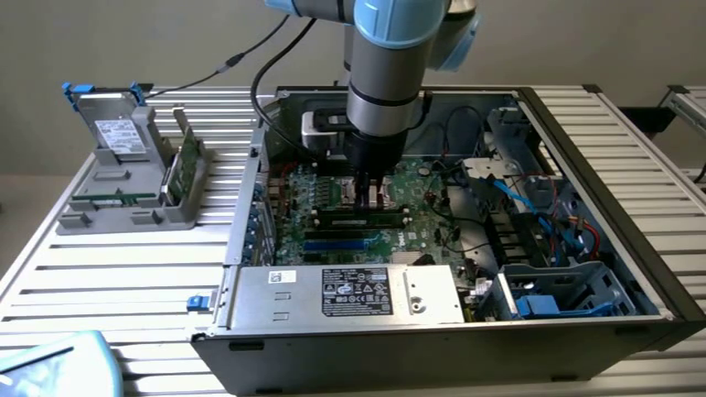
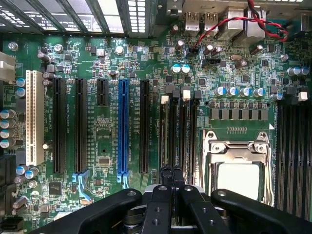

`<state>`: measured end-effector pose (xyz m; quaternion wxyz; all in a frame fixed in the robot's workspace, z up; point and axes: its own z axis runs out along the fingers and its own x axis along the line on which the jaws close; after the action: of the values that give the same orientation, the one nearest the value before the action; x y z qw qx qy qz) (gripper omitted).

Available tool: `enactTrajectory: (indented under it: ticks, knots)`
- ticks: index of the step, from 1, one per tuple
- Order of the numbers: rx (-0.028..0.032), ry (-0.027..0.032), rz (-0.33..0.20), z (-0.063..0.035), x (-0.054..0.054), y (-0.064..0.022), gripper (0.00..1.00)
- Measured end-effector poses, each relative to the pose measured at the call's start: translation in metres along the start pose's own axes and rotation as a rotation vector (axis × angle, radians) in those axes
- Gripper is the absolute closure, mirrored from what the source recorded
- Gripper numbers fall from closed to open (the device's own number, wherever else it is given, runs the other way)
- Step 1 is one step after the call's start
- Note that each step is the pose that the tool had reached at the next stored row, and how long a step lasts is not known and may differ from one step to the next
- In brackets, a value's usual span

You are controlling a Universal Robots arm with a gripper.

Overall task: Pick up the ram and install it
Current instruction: 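Press down the ram until it locks into place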

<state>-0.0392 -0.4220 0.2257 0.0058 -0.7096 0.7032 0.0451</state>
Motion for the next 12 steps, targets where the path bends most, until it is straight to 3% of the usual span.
enactTrajectory:
  ticks: [12]
  knots:
    - [-0.0001,0.0001,0.000,-0.0144,-0.001,0.0008,0.89]
